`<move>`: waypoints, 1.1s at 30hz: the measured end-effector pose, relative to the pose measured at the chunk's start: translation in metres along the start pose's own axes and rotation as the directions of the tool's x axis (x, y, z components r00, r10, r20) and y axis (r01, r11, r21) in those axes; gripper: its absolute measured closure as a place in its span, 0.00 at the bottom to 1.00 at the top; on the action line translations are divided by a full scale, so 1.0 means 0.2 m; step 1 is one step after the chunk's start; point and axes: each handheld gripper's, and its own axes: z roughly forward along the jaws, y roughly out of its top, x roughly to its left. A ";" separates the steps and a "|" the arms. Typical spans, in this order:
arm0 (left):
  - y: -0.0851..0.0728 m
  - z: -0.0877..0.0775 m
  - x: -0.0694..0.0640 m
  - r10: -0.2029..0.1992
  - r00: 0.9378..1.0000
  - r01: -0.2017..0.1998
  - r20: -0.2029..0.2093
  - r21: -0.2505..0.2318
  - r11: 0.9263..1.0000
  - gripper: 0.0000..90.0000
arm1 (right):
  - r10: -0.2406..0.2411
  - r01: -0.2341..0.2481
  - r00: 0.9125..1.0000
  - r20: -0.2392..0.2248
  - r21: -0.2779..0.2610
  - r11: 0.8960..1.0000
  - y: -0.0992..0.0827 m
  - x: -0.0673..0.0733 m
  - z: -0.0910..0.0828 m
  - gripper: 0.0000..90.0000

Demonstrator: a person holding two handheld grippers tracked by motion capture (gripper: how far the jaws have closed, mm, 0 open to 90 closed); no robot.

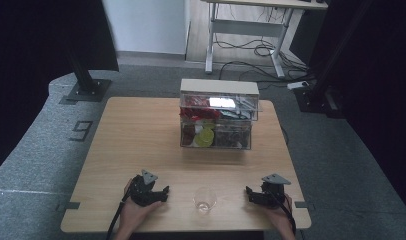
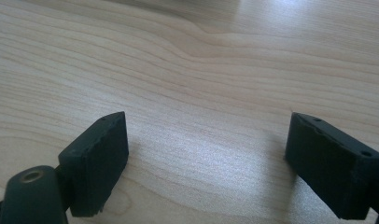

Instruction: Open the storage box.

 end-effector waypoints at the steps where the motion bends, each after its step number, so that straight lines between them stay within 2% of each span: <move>1: 0.00 0.00 0.00 -0.003 1.000 0.003 -0.002 -0.002 1.000 0.18 | -0.001 0.001 1.000 -0.001 0.000 1.000 0.00 0.00 0.00 0.15; 6: -0.01 -0.02 0.01 -0.006 1.000 0.006 0.011 -0.013 1.000 0.21 | -0.005 0.005 1.000 -0.006 0.000 1.000 0.00 0.00 0.00 0.15; 11: -0.01 -0.04 0.01 -0.022 1.000 0.022 0.002 -0.030 0.999 0.27 | -0.009 0.009 1.000 -0.011 -0.002 1.000 0.00 0.00 0.00 0.16; 17: -0.02 -0.06 0.02 -0.038 0.999 0.036 -0.024 -0.054 0.998 0.48 | -0.012 0.012 1.000 -0.014 -0.002 1.000 0.00 0.00 0.00 0.16; 18: -0.02 -0.07 0.02 -0.035 0.999 0.034 -0.025 -0.054 0.998 0.48 | -0.012 0.012 1.000 -0.014 -0.002 1.000 0.00 0.00 0.00 0.16; 20: -0.02 -0.09 0.03 -0.022 0.999 0.019 -0.029 -0.073 0.997 0.58 | -0.013 0.013 1.000 -0.010 -0.003 1.000 0.00 0.00 0.00 0.17; 21: -0.02 -0.10 0.03 -0.011 1.000 0.009 -0.020 -0.082 0.997 0.58 | -0.013 0.013 1.000 -0.010 -0.003 1.000 0.00 0.00 0.00 0.17; 22: -0.02 -0.12 0.03 0.011 1.000 -0.010 0.020 -0.076 0.997 0.70 | -0.013 0.013 1.000 -0.009 -0.004 1.000 0.00 0.00 0.00 0.17; 23: -0.02 -0.12 0.03 0.011 1.000 -0.010 0.020 -0.076 0.997 0.74 | -0.012 0.012 1.000 -0.008 -0.005 1.000 0.00 0.00 0.00 0.17; 26: -0.01 -0.14 0.03 0.020 0.997 -0.015 0.072 -0.073 0.997 0.81 | -0.011 0.011 1.000 -0.006 -0.005 1.000 0.00 0.00 0.00 0.18; 33: 0.01 -0.18 0.04 0.014 0.997 -0.006 0.079 -0.112 0.994 0.94 | -0.006 0.006 1.000 -0.002 -0.007 1.000 0.00 -0.01 0.00 0.19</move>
